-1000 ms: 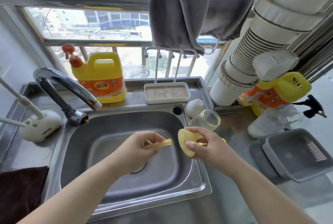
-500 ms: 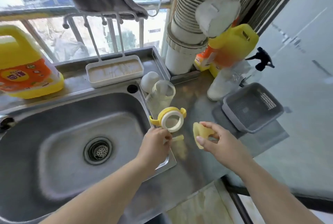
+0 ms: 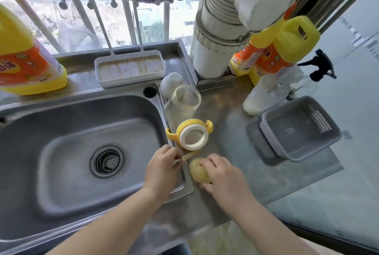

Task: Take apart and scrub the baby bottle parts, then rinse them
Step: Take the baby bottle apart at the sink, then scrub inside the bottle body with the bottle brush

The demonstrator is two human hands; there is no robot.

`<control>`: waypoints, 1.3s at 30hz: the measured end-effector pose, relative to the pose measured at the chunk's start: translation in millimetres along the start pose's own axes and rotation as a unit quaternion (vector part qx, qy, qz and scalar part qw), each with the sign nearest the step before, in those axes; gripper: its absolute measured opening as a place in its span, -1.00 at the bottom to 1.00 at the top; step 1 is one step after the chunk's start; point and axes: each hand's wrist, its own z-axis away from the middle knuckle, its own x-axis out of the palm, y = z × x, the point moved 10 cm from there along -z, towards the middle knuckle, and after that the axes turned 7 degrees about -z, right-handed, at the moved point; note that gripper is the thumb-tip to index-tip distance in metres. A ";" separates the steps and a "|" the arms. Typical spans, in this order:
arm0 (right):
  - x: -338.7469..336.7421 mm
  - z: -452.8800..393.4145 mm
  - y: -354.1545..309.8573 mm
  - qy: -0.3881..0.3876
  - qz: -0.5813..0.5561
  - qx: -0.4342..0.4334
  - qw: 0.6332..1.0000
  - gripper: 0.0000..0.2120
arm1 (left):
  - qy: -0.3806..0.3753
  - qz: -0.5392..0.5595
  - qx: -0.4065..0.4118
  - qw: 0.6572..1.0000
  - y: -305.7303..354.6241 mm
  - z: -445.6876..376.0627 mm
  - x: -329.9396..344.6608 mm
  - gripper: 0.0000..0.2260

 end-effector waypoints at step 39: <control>29.0 -122.4 -358.7 -0.139 -0.142 -0.240 0.950 -0.68 | 0.219 0.041 -0.286 0.932 -278.5 167.8 -314.5 -0.83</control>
